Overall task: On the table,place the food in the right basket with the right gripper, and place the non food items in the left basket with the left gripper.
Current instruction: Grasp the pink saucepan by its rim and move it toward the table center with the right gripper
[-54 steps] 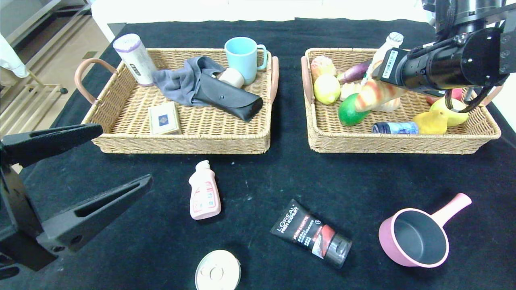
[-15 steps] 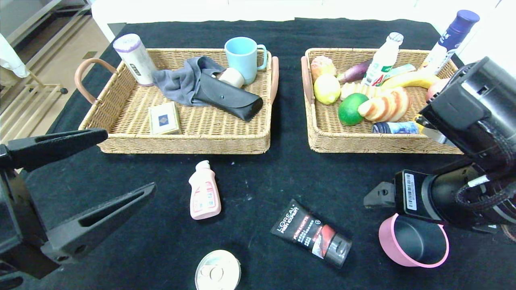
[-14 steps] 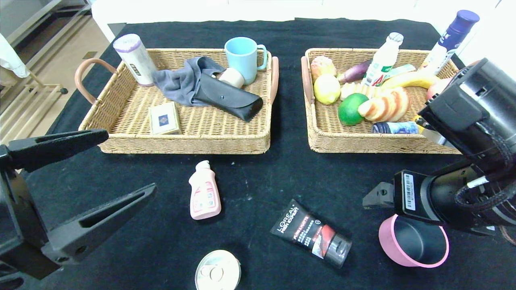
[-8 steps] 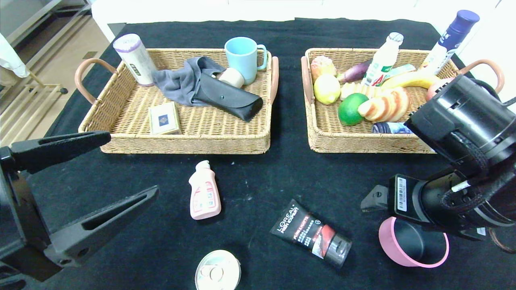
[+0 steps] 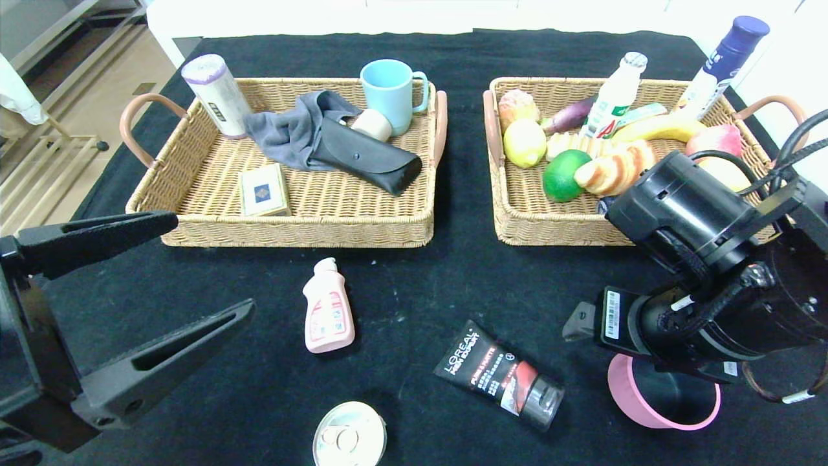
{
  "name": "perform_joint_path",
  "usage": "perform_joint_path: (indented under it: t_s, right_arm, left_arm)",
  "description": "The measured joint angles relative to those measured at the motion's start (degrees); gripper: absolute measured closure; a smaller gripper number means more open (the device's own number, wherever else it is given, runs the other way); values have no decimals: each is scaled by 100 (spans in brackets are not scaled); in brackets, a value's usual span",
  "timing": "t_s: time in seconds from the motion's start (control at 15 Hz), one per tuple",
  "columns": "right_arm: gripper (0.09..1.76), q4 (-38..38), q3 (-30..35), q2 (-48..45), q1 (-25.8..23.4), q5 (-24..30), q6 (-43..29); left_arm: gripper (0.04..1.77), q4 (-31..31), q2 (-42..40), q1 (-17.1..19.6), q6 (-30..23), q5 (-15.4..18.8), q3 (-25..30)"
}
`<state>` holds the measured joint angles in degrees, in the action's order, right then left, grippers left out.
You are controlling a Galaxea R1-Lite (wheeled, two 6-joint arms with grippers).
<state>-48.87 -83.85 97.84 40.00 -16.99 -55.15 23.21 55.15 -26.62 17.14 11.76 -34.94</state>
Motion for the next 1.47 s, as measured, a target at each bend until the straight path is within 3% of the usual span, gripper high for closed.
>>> perform_joint_path:
  t_s: [0.33,0.53,0.8,0.87,0.93,1.47]
  right_arm:
    - [14,69,17,113,-87,-6,0]
    - [64,91,24,157,-91,-9,-41]
    - [108,108,35,199,-91,-6,-105]
    - [148,111,37,207,-91,-12,-105]
    - [170,119,35,216,-91,-26,-107]
    - [169,122,50,251,-98,-17,-105]
  left_arm:
    - [9,0,-9,0,-2,-2,0]
    - [9,2,-16,0,0,2,0]
    - [9,2,-27,0,9,2,10]
    - [9,2,-27,0,9,2,11]
    - [9,2,-27,0,9,2,11]
    - [9,0,-13,0,6,2,29]
